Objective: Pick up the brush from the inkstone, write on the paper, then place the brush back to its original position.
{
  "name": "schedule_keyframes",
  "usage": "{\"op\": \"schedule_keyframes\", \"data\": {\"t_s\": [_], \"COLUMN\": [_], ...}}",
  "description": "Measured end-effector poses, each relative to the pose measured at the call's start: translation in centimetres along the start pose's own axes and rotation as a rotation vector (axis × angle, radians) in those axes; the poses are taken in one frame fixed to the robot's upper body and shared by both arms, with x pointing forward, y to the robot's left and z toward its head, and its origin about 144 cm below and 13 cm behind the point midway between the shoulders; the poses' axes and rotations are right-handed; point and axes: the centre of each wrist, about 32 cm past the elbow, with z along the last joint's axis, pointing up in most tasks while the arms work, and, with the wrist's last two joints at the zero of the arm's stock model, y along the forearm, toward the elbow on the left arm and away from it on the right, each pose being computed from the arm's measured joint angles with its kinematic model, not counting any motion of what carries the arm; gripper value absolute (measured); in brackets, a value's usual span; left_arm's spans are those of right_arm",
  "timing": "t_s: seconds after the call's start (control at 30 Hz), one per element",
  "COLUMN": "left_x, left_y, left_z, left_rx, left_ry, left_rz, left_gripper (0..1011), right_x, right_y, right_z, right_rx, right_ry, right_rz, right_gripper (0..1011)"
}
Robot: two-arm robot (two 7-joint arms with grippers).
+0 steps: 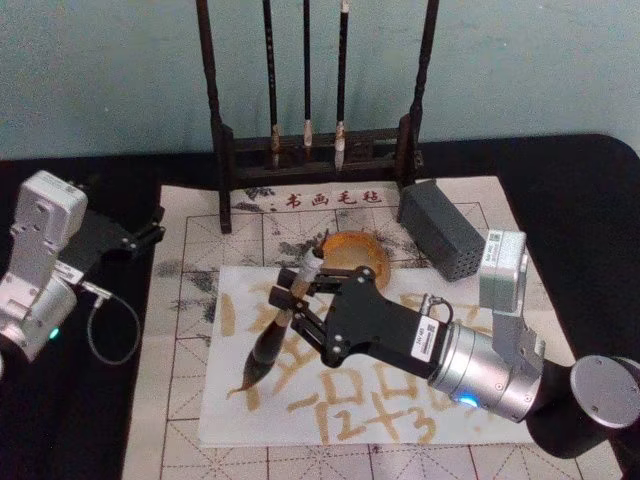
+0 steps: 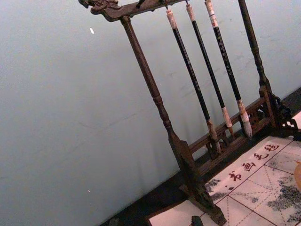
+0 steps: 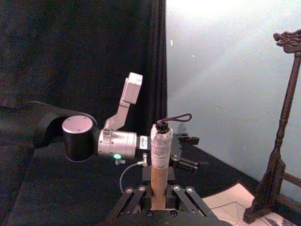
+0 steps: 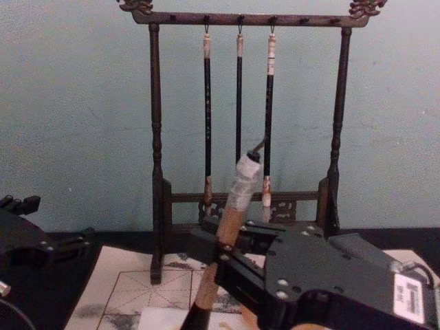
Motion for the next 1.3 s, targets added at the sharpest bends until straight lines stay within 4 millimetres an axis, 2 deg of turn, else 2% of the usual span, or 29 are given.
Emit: {"op": "schedule_keyframes", "data": {"t_s": [1.3], "left_x": [0.0], "left_y": [0.0], "left_z": [0.0], "left_rx": [0.0], "left_ry": [0.0], "left_rz": [0.0], "left_gripper": [1001], "right_x": [0.3], "right_y": [-2.4], "right_z": [1.4], "right_rx": [0.025], "right_ry": [-0.039], "right_rz": [-0.046], "right_gripper": [179]}}
